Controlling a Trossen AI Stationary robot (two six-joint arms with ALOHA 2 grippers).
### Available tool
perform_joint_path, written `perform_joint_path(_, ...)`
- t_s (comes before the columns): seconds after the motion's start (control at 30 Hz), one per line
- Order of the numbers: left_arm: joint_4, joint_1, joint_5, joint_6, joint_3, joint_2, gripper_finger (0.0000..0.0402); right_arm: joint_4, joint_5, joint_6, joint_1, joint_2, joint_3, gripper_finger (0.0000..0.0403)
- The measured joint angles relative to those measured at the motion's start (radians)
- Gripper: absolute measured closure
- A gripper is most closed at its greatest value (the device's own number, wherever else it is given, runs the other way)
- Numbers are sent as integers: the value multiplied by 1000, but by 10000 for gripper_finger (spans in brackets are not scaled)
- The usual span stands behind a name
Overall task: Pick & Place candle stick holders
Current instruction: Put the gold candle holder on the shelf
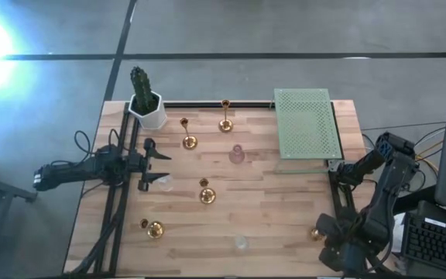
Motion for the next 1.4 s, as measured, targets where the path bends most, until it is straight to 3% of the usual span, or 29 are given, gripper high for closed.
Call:
perform_joint_path(0.3,0,0,0,0,0,0,140,9,2,-44,-25,-50,0,395)
perform_joint_path(0.9,0,0,0,0,0,0,140,41,3,-558,-231,-132,34,395)
perform_joint_path(1.4,0,0,0,0,0,0,140,-54,48,-879,-401,-143,261,395)
